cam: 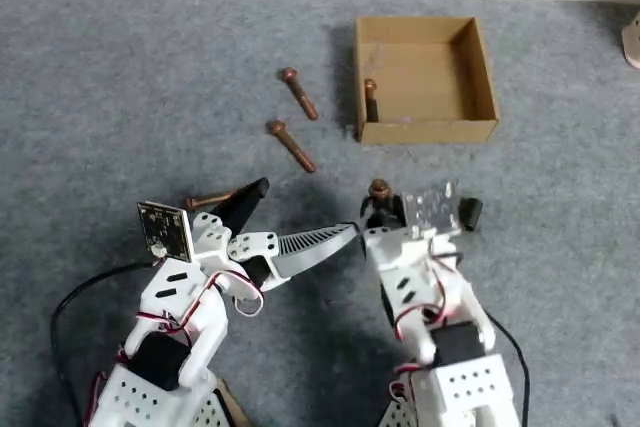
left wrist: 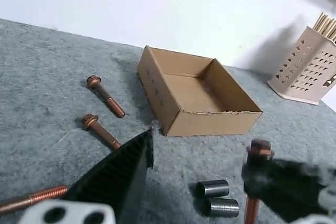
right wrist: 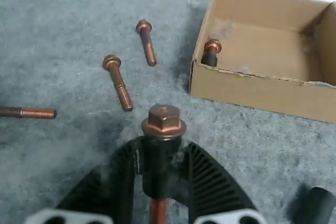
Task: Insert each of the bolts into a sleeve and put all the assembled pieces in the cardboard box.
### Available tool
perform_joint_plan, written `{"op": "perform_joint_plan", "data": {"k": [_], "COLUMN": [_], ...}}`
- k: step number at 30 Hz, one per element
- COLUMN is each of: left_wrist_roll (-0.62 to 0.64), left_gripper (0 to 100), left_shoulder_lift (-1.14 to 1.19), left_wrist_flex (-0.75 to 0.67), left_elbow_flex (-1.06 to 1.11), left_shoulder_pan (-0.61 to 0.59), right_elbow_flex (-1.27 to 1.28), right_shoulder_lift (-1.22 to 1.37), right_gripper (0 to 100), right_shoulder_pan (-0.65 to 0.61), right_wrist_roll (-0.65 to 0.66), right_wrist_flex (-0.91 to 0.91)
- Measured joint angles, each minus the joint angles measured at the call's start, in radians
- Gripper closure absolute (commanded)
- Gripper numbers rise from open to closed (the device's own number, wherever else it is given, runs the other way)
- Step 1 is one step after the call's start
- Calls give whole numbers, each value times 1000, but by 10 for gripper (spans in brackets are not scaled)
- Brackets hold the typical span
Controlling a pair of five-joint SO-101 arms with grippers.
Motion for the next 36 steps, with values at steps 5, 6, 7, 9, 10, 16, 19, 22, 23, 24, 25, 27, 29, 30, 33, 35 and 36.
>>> {"op": "perform_joint_plan", "data": {"k": [5, 6, 7, 9, 10, 16, 19, 22, 23, 24, 25, 27, 29, 30, 33, 35, 36], "left_wrist_roll": [0, 0, 0, 0, 0, 0, 0, 0, 0, 0, 0, 0, 0, 0, 0, 0, 0], "left_gripper": [455, 455, 455, 455, 455, 455, 455, 455, 455, 455, 455, 455, 455, 455, 455, 455, 455], "left_shoulder_lift": [0, 0, 0, 0, 0, 0, 0, 0, 0, 0, 0, 0, 0, 0, 0, 0, 0], "left_wrist_flex": [0, 0, 0, 0, 0, 0, 0, 0, 0, 0, 0, 0, 0, 0, 0, 0, 0], "left_elbow_flex": [0, 0, 0, 0, 0, 0, 0, 0, 0, 0, 0, 0, 0, 0, 0, 0, 0], "left_shoulder_pan": [0, 0, 0, 0, 0, 0, 0, 0, 0, 0, 0, 0, 0, 0, 0, 0, 0], "right_elbow_flex": [-227, -273, -319, -413, -457, -683, -778, -872, -904, -937, -974, -1054, -1138, -1183, -1304, -1367, -1392], "right_shoulder_lift": [261, 311, 358, 453, 502, 825, 1000, 1163, 1209, 1254, 1298, 1381, 1461, 1499, 1600, 1657, 1683], "right_gripper": [994, 994, 994, 994, 994, 994, 994, 994, 994, 994, 994, 994, 994, 994, 994, 994, 994], "right_shoulder_pan": [0, 0, 5, 23, 37, 140, 167, 173, 173, 173, 173, 173, 173, 173, 173, 173, 173], "right_wrist_roll": [0, 0, 0, 0, 0, 0, 0, 0, 0, 0, 0, 0, 0, 0, 0, 0, 0], "right_wrist_flex": [0, 0, 0, 0, -2, -109, -150, -186, -192, -195, -195, -198, -198, -198, -198, -198, -198]}}
